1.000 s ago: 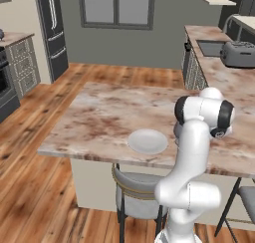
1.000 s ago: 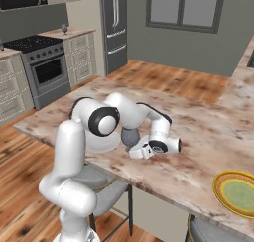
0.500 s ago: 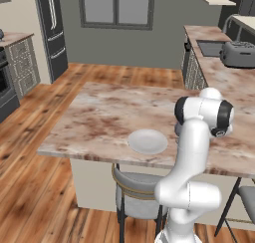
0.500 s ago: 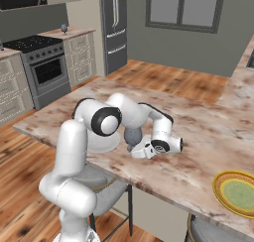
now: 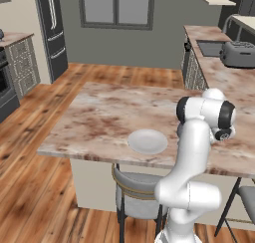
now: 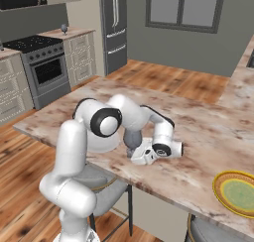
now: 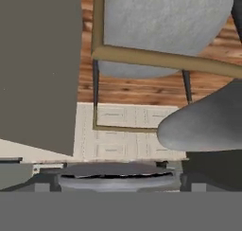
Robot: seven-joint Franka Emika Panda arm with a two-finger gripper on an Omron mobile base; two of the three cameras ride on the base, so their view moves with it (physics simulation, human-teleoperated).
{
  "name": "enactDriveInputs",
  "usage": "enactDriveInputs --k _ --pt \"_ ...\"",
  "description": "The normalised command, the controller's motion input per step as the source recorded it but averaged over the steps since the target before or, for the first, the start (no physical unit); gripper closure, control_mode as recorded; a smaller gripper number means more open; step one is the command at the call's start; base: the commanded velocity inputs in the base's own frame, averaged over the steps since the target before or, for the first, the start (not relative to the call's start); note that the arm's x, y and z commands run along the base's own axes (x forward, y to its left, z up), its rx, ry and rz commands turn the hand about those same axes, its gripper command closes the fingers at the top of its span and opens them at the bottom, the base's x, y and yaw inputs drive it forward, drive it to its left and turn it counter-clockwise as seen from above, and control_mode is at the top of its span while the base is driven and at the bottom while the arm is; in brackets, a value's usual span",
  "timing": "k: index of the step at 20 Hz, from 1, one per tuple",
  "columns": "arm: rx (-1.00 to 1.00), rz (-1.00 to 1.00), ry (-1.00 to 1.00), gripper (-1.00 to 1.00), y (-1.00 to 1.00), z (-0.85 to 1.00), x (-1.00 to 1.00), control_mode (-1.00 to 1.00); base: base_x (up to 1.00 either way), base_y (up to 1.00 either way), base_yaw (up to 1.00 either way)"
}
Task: Retrieve the wine glasses from the counter and place one next to each plate.
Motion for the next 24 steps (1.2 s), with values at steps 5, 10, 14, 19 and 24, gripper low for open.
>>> enactDriveInputs --k 5,10,14,19,24 --pt "0.00 0.01 -0.05 -1.00 -0.08 0.00 0.66 -1.00 0.00 0.00 0.00" --pt "0.00 -0.12 0.00 -1.00 -0.09 0.00 0.65 -1.00 0.00 0.00 0.00" --pt "0.00 0.00 0.00 -1.00 -0.62 0.00 -0.68 -1.00 0.00 0.00 0.00" --pt "0.00 0.00 -0.03 -1.00 -0.50 0.06 -0.33 -1.00 0.00 0.00 0.00" --pt "0.00 0.00 -0.22 -1.00 -0.13 0.84 -0.83 -1.00 0.00 0.00 0.00"
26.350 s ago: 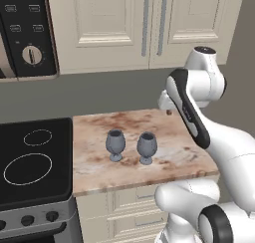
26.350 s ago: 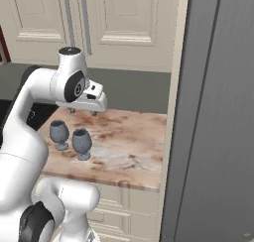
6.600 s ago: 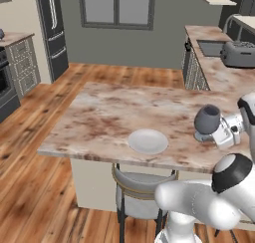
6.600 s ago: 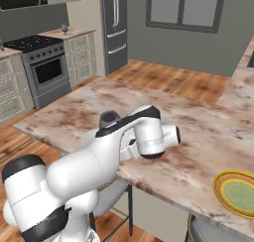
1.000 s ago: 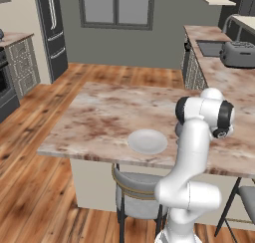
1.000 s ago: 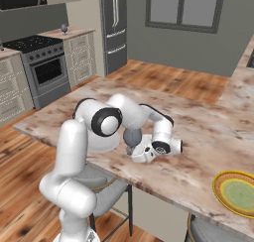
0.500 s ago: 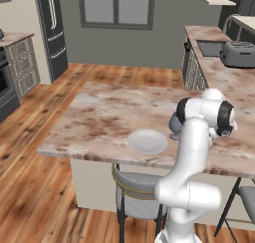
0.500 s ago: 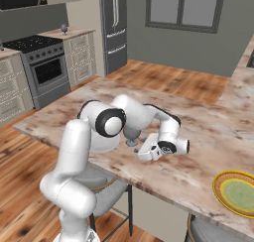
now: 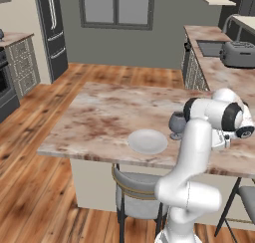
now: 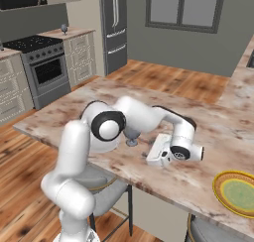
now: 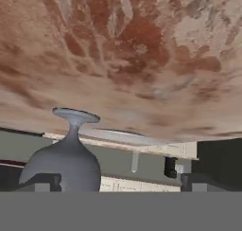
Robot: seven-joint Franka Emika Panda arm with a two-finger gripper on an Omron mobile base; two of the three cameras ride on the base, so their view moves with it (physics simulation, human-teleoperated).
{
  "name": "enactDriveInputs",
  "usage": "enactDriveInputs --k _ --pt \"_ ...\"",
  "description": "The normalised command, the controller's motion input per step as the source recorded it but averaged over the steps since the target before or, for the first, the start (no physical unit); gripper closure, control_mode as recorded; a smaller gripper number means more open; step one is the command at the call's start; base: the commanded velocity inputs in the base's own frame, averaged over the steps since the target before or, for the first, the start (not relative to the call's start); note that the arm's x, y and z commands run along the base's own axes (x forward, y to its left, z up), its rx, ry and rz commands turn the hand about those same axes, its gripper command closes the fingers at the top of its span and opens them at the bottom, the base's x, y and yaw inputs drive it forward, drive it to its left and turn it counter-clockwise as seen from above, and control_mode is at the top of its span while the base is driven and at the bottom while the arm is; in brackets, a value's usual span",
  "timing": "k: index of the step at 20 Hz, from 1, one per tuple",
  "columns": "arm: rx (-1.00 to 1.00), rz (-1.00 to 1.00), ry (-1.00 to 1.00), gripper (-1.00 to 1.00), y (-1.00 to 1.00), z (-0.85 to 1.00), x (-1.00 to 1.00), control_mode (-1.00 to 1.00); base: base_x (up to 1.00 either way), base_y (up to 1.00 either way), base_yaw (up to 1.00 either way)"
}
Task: Retrieve the wine glasses from the counter and place one next to each plate.
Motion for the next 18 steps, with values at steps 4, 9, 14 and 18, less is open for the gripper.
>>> enactDriveInputs --k 4,9,14,18 --pt "-0.01 0.00 -0.27 -1.00 0.15 1.00 -0.98 -1.00 0.00 0.00 0.00" --pt "-0.07 0.00 -0.28 -1.00 0.66 1.00 -0.93 -1.00 0.00 0.00 0.00" --pt "-0.12 0.00 -0.22 -1.00 0.46 0.88 -0.60 -1.00 0.00 0.00 0.00" --pt "-0.10 0.00 -0.13 -1.00 0.35 0.75 -0.44 -1.00 0.00 0.00 0.00"
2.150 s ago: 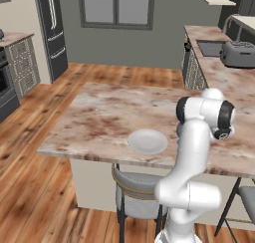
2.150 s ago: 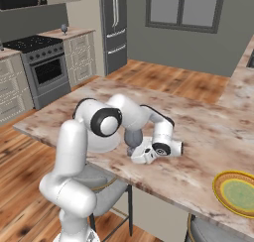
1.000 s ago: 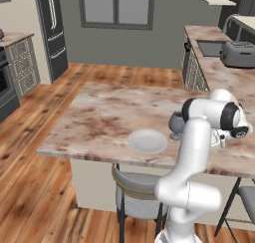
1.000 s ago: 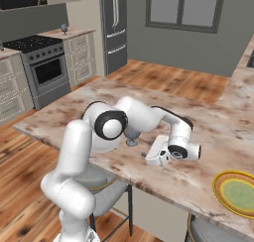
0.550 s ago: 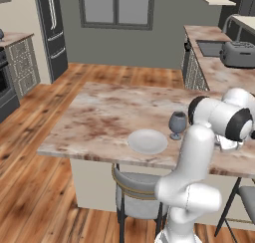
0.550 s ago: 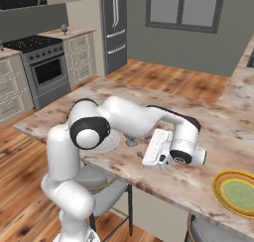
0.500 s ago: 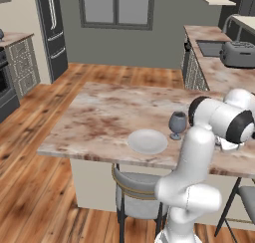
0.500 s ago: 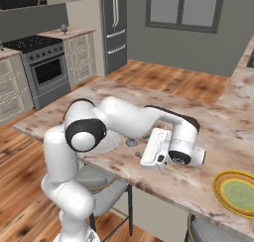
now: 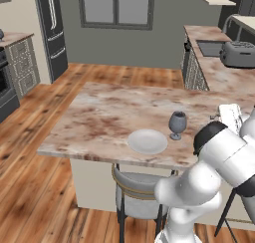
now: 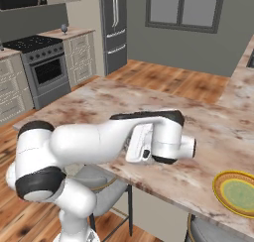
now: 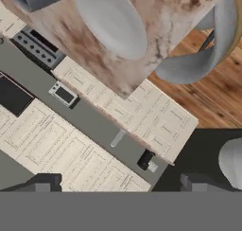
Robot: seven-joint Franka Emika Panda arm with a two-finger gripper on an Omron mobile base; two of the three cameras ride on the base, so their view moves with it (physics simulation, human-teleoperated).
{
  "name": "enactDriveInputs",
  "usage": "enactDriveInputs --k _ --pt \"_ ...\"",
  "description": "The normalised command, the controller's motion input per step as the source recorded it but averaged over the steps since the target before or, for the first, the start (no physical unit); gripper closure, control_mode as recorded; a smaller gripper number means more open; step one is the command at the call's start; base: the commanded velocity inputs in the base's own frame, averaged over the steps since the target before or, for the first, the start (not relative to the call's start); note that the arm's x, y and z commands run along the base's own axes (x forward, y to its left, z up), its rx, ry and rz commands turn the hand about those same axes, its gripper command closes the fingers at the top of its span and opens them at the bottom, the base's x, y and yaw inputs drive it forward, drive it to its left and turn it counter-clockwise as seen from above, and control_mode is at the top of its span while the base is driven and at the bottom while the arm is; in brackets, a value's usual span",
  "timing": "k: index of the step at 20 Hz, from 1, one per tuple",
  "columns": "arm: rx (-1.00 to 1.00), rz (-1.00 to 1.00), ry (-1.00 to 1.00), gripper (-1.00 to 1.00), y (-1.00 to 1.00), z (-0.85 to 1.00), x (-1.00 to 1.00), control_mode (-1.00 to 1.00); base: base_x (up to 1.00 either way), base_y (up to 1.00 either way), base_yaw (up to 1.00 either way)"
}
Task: Retrieve the wine glasses from the counter and place one next to each plate.
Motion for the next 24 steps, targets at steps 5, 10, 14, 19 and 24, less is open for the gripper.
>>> enactDriveInputs --k 5,10,14,19,24 --pt "-0.07 -0.02 -0.05 -1.00 0.45 0.24 -0.18 -1.00 0.00 0.00 0.00" --pt "0.05 -0.02 -0.09 -1.00 0.38 0.01 -0.04 -1.00 0.00 0.00 0.00" --pt "0.16 0.00 -0.17 -1.00 0.36 0.36 0.00 -1.00 0.00 0.00 0.00" --pt "0.20 0.11 -0.13 -1.00 0.24 0.55 -0.09 -1.00 0.00 0.00 0.00" --pt "0.08 0.11 -0.04 -1.00 0.18 0.31 -0.19 1.00 -0.15 0.22 0.07"
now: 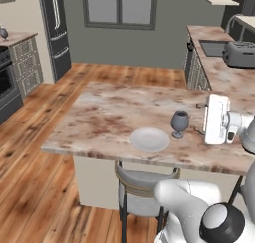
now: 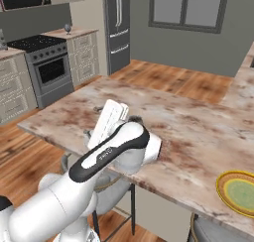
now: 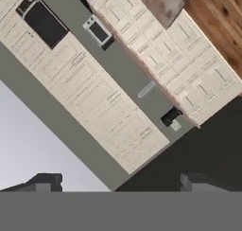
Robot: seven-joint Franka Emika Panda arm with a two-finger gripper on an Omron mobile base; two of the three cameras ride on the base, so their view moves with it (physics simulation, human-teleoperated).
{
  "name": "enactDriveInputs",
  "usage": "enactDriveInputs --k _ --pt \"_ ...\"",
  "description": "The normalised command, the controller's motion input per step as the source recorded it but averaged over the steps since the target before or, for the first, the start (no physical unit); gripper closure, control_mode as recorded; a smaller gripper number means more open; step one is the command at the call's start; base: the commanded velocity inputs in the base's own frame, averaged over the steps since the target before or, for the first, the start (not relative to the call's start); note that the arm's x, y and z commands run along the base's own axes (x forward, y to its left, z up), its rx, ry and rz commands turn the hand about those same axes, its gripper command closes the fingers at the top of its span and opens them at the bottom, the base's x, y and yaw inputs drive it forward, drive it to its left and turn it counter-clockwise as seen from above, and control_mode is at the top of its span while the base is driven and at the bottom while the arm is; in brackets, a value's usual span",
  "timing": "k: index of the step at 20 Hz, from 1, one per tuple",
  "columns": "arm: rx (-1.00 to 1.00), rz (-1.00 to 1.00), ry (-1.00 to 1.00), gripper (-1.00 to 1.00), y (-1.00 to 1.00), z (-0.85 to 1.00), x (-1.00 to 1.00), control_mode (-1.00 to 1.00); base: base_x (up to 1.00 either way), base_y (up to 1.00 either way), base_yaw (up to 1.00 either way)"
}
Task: Retrieve the wine glasses from the counter and place one next to each plate.
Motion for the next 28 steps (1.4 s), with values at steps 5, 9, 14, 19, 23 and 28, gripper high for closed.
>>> enactDriveInputs --k 5,9,14,19,23,28 --pt "0.00 0.00 0.00 -1.00 0.00 0.00 0.00 1.00 -0.63 0.97 0.13" --pt "0.00 0.00 0.00 -1.00 0.00 0.00 0.00 1.00 -0.36 1.00 0.00" --pt "0.00 0.00 0.00 -1.00 0.00 0.00 0.00 1.00 -0.01 1.00 0.03" --pt "0.00 0.00 0.00 -1.00 0.00 0.00 0.00 1.00 0.05 1.00 0.01" --pt "0.00 0.00 0.00 -1.00 0.00 0.00 0.00 1.00 0.57 1.00 0.00" --pt "0.00 0.00 0.00 -1.00 0.00 0.00 0.00 1.00 1.00 1.00 0.00"
